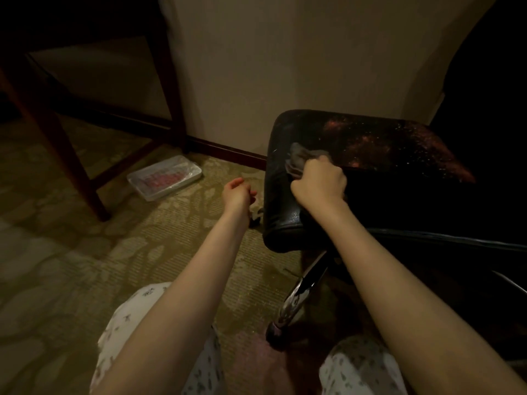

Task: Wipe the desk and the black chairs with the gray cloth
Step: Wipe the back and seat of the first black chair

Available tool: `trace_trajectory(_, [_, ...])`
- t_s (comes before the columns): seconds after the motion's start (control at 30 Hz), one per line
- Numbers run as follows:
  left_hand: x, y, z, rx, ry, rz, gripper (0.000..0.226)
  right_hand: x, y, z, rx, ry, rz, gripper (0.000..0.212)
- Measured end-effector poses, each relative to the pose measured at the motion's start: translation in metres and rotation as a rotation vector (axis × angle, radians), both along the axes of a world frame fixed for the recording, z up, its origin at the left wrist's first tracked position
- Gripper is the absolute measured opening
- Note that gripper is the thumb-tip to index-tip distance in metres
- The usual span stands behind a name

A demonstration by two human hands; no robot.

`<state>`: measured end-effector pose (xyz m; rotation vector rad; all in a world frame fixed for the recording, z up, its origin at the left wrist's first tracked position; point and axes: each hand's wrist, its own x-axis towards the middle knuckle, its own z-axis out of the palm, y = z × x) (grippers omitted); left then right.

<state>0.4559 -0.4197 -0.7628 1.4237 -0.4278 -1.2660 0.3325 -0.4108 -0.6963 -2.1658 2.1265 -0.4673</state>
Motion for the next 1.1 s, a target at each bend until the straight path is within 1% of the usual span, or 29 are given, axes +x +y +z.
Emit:
trace_trajectory(0.03, [0.001, -0.001, 0.000, 0.038, 0.010, 0.003, 0.030, 0.008, 0.001, 0.000, 0.009, -0.012, 0.022, 0.040])
trace_trajectory(0.13, [-0.006, 0.003, 0.004, 0.124, 0.106, -0.087, 0.020, 0.025, 0.006, -0.006, 0.031, -0.103, 0.069, 0.037])
trace_trajectory(0.2, [-0.009, 0.006, 0.003, 0.121, 0.136, -0.103, 0.029, 0.037, 0.008, -0.009, 0.073, -0.178, 0.097, 0.032])
trace_trajectory(0.23, [-0.008, 0.006, 0.003, 0.108, 0.158, -0.099, 0.032, 0.043, 0.008, -0.011, 0.121, -0.242, 0.112, 0.030])
trace_trajectory(0.33, [-0.002, 0.011, 0.003, 0.024, 0.361, -0.063, 0.037, 0.051, 0.004, -0.021, 0.320, -0.554, 0.078, 0.026])
trace_trajectory(0.37, [0.000, 0.011, 0.003, 0.024, 0.377, -0.056, 0.036, 0.048, 0.002, -0.023, 0.344, -0.619, 0.058, 0.025])
trace_trajectory(0.4, [0.000, 0.013, 0.005, 0.044, 0.351, -0.071, 0.034, 0.043, -0.001, -0.024, 0.349, -0.660, 0.045, 0.026])
trace_trajectory(0.47, [0.001, 0.010, 0.004, 0.073, 0.151, -0.097, 0.028, 0.027, -0.008, -0.019, 0.318, -0.748, 0.027, 0.029])
trace_trajectory(0.57, [0.001, 0.000, 0.011, 0.008, -0.170, -0.139, 0.015, -0.002, -0.019, 0.000, 0.210, -0.827, -0.019, 0.030])
trace_trajectory(0.63, [-0.004, -0.004, 0.019, -0.080, -0.306, -0.161, 0.009, -0.027, -0.025, 0.014, 0.118, -0.820, -0.068, 0.030])
trace_trajectory(0.73, [-0.023, -0.009, 0.035, -0.225, -0.429, -0.248, 0.006, -0.072, -0.032, 0.027, 0.028, -0.790, -0.180, 0.034])
trace_trajectory(0.8, [-0.041, -0.014, 0.042, -0.291, -0.490, -0.346, 0.014, -0.106, -0.032, 0.031, -0.002, -0.717, -0.256, 0.035])
trace_trajectory(0.87, [-0.061, -0.023, 0.047, -0.328, -0.548, -0.451, 0.022, -0.142, -0.031, 0.035, -0.050, -0.617, -0.360, 0.036])
trace_trajectory(0.97, [-0.096, -0.035, 0.054, -0.350, -0.643, -0.608, 0.024, -0.188, -0.024, 0.033, -0.105, -0.452, -0.506, 0.036])
trace_trajectory(1.03, [-0.123, -0.042, 0.056, -0.364, -0.691, -0.730, 0.023, -0.212, -0.015, 0.022, -0.128, -0.246, -0.560, 0.030])
trace_trajectory(1.1, [-0.143, -0.047, 0.056, -0.344, -0.795, -0.897, 0.017, -0.230, -0.005, 0.005, -0.094, -0.061, -0.585, 0.033])
